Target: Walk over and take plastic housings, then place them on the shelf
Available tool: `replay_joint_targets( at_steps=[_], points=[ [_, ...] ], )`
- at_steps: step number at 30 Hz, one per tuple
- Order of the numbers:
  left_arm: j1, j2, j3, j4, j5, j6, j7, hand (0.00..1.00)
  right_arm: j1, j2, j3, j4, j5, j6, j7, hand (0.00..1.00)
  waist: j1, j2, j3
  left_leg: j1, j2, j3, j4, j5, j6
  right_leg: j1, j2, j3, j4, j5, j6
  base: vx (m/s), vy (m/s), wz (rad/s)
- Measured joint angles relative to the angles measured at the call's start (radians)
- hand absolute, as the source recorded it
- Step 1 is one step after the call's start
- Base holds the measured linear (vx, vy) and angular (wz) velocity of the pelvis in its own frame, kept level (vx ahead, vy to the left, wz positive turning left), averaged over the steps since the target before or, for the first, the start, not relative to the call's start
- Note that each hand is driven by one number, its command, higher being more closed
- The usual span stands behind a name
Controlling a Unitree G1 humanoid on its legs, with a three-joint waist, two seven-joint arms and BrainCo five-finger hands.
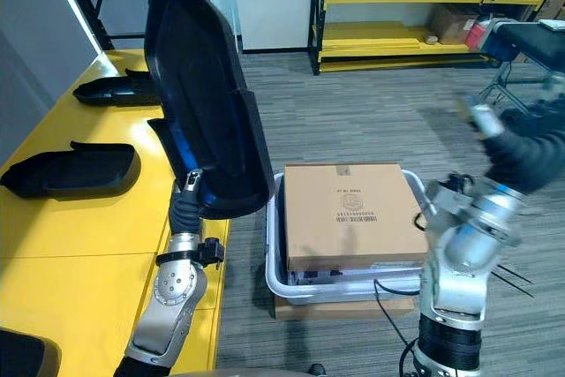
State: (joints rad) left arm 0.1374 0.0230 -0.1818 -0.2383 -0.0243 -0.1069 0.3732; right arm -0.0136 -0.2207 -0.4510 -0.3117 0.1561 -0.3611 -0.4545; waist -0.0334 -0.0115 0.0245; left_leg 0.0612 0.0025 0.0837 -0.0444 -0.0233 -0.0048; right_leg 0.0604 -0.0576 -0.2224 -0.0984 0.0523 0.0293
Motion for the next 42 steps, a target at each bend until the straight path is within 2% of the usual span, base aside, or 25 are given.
replay_joint_targets(
  at_steps=[1,6,9,13,15,22,25,28,29,30,32,34,35,36,37,38,40,42],
  points=[
    [0.006,0.0,0.004,0.0,0.0,0.0,0.0,1.0,0.026,0.007,-0.001,0.044,0.0,0.004,0.001,0.0,-0.002,0.0,0.0,-0.001,0.0,0.0,0.0,-0.001,0.001,-0.001,0.0,0.001,0.0,0.0,0.0,-0.02,0.007,-0.06],
    [0.063,-0.002,0.036,-0.049,0.029,-0.003,-0.002,1.0,0.208,0.091,-0.013,0.532,0.013,0.139,0.08,0.0,-0.007,0.003,-0.001,-0.022,0.001,0.002,0.002,-0.002,0.003,-0.021,0.0,0.004,0.0,-0.001,0.002,0.0,0.001,-0.01],
    [0.064,-0.006,0.04,-0.051,0.037,-0.02,-0.011,1.0,0.249,0.125,-0.003,0.722,0.032,0.172,0.143,0.0,-0.006,0.009,0.0,-0.022,0.001,0.003,0.002,-0.004,0.005,-0.021,0.0,0.005,0.0,-0.001,0.002,0.0,0.0,0.0],
    [0.078,-0.006,0.036,-0.069,0.037,-0.027,-0.047,1.0,0.28,0.14,0.084,1.007,0.027,0.201,0.247,0.0,-0.006,0.01,-0.001,-0.013,0.001,0.012,0.011,-0.011,0.006,-0.011,-0.002,0.011,0.0,-0.001,0.003,-0.03,0.013,-0.04],
    [0.086,0.003,0.033,-0.069,0.037,-0.033,-0.052,1.0,0.283,0.152,0.108,1.081,0.027,0.219,0.281,0.0,-0.007,0.015,-0.002,-0.011,0.001,0.016,0.011,-0.011,0.006,-0.009,-0.003,0.011,0.0,0.0,0.004,-0.05,0.01,-0.03],
    [0.117,0.028,0.024,-0.068,0.037,-0.035,-0.069,1.0,0.274,0.169,0.18,1.14,-0.013,0.247,0.326,0.0,-0.005,0.027,-0.01,-0.01,-0.003,0.009,0.01,-0.01,0.006,-0.008,-0.007,0.001,0.0,0.003,0.008,-0.05,0.006,0.02],
    [0.117,0.026,0.011,-0.067,0.037,-0.034,-0.068,1.0,0.255,0.169,0.209,1.19,-0.021,0.253,0.327,0.0,-0.003,0.025,-0.006,-0.038,-0.008,-0.036,0.015,-0.013,0.002,-0.015,-0.013,-0.023,0.024,-0.013,0.018,-0.03,0.001,0.4],
    [0.113,0.017,-0.004,-0.066,0.037,-0.034,-0.063,1.0,0.255,0.17,0.229,1.203,-0.022,0.254,0.326,0.0,0.006,0.026,0.01,-0.063,-0.014,-0.099,0.046,-0.01,0.007,-0.038,-0.017,0.02,0.125,-0.074,0.023,0.03,0.02,0.66],
    [0.106,0.018,-0.008,-0.065,0.038,-0.035,-0.064,1.0,0.249,0.169,0.235,1.214,-0.021,0.254,0.325,0.0,0.013,0.016,0.015,-0.075,-0.023,-0.127,0.059,-0.007,0.008,-0.046,-0.024,0.02,0.158,-0.106,0.021,0.02,-0.005,0.84],
    [0.103,0.017,-0.008,-0.065,0.037,-0.035,-0.062,1.0,0.241,0.166,0.237,1.233,-0.021,0.254,0.324,0.0,0.025,0.013,0.018,-0.093,-0.029,-0.163,0.075,-0.002,0.006,-0.051,-0.027,-0.003,0.176,-0.121,0.02,0.01,-0.017,0.9],
    [0.095,0.016,-0.015,-0.065,0.037,-0.035,-0.061,1.0,0.235,0.163,0.257,1.239,-0.022,0.254,0.321,0.0,0.03,0.009,0.025,-0.125,-0.046,-0.226,0.094,0.015,-0.005,-0.05,-0.033,-0.045,0.19,-0.137,0.01,-0.02,-0.034,1.16],
    [0.075,0.009,-0.047,-0.068,0.037,-0.035,-0.05,1.0,0.226,0.152,0.277,1.24,-0.024,0.253,0.317,0.0,0.051,0.006,0.054,-0.158,-0.06,-0.289,0.098,0.063,-0.026,-0.051,-0.046,-0.12,0.218,-0.166,0.001,-0.06,-0.041,1.63],
    [0.077,0.004,-0.052,-0.071,0.037,-0.037,-0.037,1.0,0.203,0.151,0.278,1.245,-0.033,0.252,0.306,0.0,0.057,0.01,0.068,-0.174,-0.059,-0.27,0.084,0.089,-0.033,-0.051,-0.05,-0.156,0.228,-0.173,-0.006,-0.09,-0.041,1.17],
    [0.08,-0.001,-0.051,-0.073,0.036,-0.037,-0.032,1.0,0.189,0.154,0.279,1.248,-0.034,0.252,0.301,0.0,0.06,0.013,0.074,-0.181,-0.052,-0.228,0.068,0.077,-0.031,-0.05,-0.059,-0.184,0.229,-0.175,-0.01,-0.17,0.001,1.2],
    [0.079,-0.003,-0.045,-0.075,0.038,-0.038,-0.015,1.0,0.161,0.154,0.284,1.251,-0.048,0.251,0.294,0.0,0.067,0.012,0.082,-0.213,-0.002,-0.039,0.101,0.041,0.035,-0.056,-0.065,-0.254,0.237,-0.178,-0.015,-0.16,0.0,1.09],
    [0.078,-0.006,-0.044,-0.076,0.041,-0.038,-0.007,1.0,0.155,0.155,0.292,1.246,-0.05,0.25,0.289,0.0,0.067,0.009,0.085,-0.236,0.017,0.041,0.154,0.022,0.053,-0.052,-0.074,-0.281,0.238,-0.178,-0.015,-0.13,0.004,1.45],
    [0.078,-0.03,-0.046,-0.077,0.07,-0.041,0.019,1.0,0.161,0.154,0.312,1.237,-0.05,0.248,0.283,0.0,0.047,0.006,0.086,-0.261,0.089,0.28,0.366,-0.065,0.085,-0.006,-0.113,-0.408,0.241,-0.18,-0.012,-0.04,0.05,1.43],
    [0.077,-0.044,-0.051,-0.093,0.101,-0.055,0.048,1.0,0.17,0.154,0.313,1.236,-0.05,0.247,0.283,0.0,0.039,0.011,0.081,-0.228,0.138,0.403,0.465,-0.108,0.125,0.02,-0.145,-0.487,0.257,-0.191,0.01,-0.03,0.143,1.29]
  ],
)
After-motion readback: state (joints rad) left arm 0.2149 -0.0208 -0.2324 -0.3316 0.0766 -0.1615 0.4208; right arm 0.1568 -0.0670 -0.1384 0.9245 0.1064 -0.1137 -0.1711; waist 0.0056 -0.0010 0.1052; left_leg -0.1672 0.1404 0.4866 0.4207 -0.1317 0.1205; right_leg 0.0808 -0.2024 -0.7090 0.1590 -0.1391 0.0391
